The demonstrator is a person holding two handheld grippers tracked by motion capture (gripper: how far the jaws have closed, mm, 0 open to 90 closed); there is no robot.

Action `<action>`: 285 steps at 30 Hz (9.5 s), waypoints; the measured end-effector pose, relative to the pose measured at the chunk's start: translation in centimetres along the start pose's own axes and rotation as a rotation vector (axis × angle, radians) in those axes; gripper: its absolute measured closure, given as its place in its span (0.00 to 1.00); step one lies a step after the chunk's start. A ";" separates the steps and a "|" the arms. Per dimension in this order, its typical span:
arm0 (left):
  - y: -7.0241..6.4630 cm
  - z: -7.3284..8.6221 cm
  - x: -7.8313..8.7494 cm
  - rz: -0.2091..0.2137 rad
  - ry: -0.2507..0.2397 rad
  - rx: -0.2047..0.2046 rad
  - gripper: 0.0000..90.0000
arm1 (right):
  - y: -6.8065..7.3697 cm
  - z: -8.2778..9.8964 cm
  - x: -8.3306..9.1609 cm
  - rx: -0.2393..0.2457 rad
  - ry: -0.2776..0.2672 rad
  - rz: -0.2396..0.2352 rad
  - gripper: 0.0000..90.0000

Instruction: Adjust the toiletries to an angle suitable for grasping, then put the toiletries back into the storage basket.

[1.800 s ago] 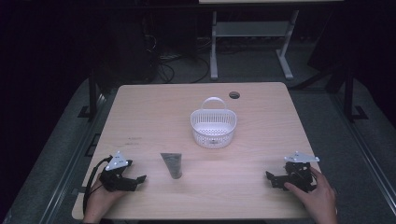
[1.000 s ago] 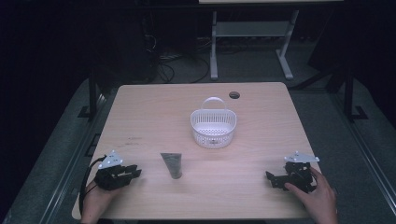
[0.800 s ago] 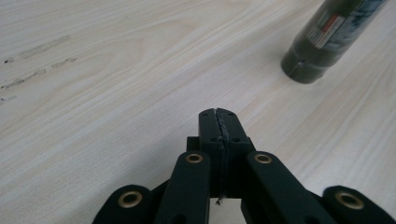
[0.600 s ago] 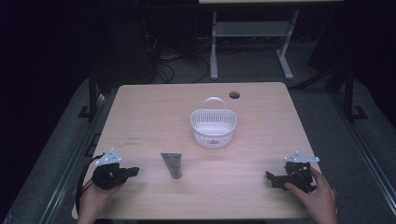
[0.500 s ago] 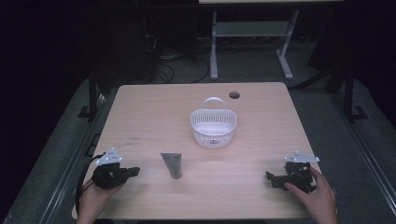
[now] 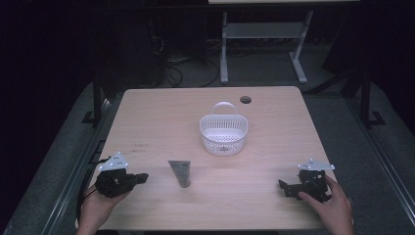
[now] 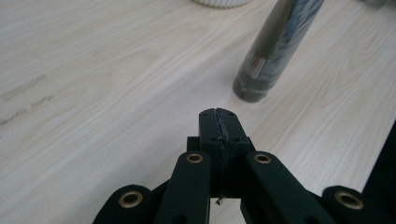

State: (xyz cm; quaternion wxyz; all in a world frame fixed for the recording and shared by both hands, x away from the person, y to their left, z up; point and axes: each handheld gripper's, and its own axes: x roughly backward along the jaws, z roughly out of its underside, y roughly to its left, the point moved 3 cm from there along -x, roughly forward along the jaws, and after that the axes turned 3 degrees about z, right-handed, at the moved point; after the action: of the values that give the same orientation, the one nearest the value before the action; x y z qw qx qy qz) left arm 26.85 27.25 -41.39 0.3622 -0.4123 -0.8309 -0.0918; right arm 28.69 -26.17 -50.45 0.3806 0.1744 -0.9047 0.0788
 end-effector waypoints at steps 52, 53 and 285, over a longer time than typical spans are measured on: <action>-3.1 -7.2 -2.0 0.085 -0.018 -0.146 1.00 | 0.0 0.0 0.0 0.000 0.001 0.000 0.00; -3.1 -7.2 -2.0 0.083 -0.019 -0.144 0.99 | 0.0 0.0 0.0 -0.001 0.001 0.001 0.00; -3.3 -23.9 -5.2 0.049 0.028 -0.242 0.33 | 0.0 0.0 0.0 -0.002 0.000 -0.001 0.00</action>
State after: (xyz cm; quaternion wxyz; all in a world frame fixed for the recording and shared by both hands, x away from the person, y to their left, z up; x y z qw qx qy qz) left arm 39.04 11.16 -27.23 0.3235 -0.4718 -0.7984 -0.1882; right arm 28.68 -26.17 -50.44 0.3810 0.1743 -0.9047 0.0778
